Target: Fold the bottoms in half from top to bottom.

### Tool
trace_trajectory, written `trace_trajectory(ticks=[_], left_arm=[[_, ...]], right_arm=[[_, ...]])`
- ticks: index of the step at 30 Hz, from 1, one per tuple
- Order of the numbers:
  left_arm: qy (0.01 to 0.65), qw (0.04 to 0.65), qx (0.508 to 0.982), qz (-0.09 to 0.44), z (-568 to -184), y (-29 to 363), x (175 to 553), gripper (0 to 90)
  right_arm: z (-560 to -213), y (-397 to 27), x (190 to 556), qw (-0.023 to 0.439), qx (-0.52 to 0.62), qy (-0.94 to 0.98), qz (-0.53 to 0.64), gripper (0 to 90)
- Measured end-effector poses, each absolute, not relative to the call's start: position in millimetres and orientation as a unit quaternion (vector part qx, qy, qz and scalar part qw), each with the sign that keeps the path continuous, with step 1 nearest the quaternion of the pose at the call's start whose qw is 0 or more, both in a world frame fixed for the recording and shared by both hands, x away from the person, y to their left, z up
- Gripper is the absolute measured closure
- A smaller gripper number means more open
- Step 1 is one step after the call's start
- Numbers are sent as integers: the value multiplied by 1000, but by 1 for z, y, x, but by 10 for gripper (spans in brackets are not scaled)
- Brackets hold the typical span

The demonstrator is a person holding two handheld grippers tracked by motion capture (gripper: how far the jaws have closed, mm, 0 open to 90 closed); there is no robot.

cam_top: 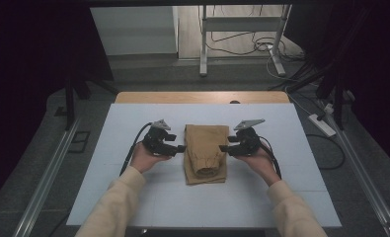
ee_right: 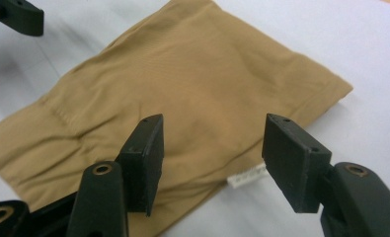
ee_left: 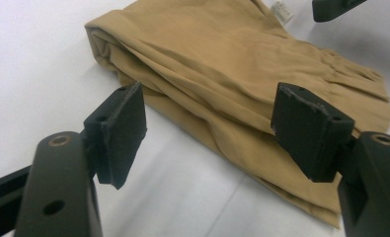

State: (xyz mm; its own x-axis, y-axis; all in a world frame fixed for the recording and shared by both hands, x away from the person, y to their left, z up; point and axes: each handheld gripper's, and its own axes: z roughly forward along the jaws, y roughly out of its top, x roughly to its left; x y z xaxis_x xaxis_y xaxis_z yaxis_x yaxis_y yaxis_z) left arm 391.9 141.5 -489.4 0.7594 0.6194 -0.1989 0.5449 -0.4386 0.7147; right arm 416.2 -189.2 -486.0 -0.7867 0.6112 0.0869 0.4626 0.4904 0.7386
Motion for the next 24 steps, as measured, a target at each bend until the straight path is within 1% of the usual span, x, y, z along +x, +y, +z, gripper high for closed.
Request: trace_trajectory(ticks=[11, 24], left_arm=[[344, 404, 846, 53, -497, 155, 354, 288], [355, 408, 840, 44, -513, 175, 316, 287]], right_arm=[[-484, -208, 390, 91, 298, 860, 404, 403], [-488, -235, 360, 96, 308, 857, 402, 400]])
